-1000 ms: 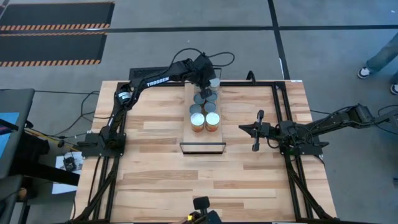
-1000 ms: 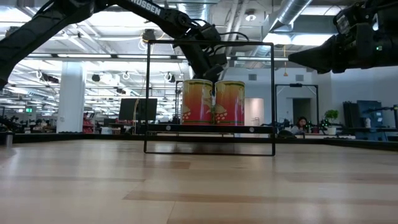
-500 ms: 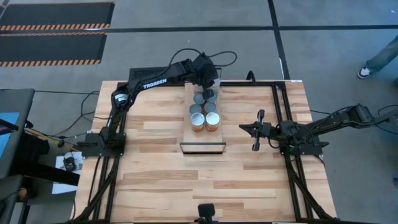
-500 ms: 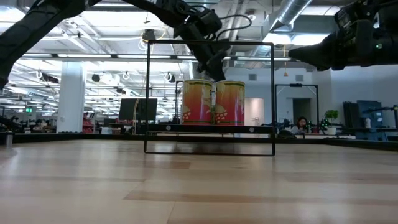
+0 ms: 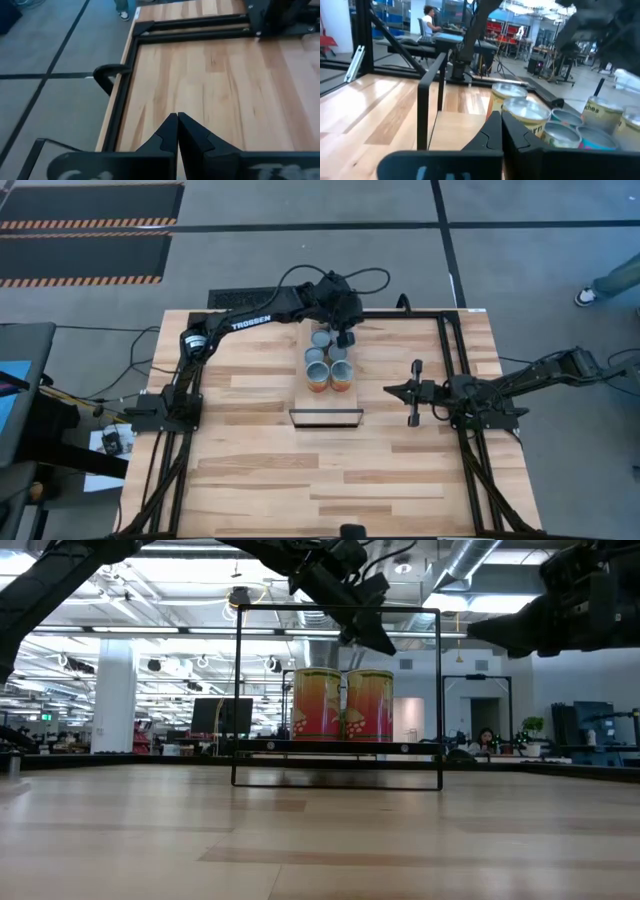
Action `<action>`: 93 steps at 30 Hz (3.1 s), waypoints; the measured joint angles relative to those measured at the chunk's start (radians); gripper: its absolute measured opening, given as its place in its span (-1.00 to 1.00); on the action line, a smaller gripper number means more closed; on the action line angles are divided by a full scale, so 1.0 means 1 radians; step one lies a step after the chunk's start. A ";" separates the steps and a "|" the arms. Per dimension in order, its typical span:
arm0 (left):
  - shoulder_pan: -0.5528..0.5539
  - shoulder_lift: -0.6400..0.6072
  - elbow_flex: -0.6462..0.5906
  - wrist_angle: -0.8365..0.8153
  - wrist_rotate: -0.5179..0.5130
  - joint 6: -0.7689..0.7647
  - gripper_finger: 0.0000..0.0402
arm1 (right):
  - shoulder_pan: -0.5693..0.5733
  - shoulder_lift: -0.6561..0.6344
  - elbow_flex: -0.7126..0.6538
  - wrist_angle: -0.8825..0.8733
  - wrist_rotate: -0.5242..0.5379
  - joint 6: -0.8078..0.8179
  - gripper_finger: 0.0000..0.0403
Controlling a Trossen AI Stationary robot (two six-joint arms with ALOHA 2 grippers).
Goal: Pick and place cans onto a shelf
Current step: Return to Home Position
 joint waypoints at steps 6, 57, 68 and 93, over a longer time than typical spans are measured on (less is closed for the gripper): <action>-0.009 -0.003 -0.043 0.077 0.023 0.001 -1.00 | 0.007 0.000 -0.001 -0.040 0.001 0.035 -0.98; -0.043 -1.139 -1.801 1.214 0.064 -0.291 -1.00 | -0.031 -0.585 -0.003 -0.666 0.059 0.062 -0.98; -0.013 -1.444 -1.988 1.238 0.043 -0.344 -1.00 | -0.095 -0.724 -0.003 -0.725 -0.023 0.027 -0.98; -0.012 -2.094 -1.998 0.569 -0.032 -0.399 -1.00 | -0.194 -0.724 -0.003 -0.724 0.052 0.080 -0.97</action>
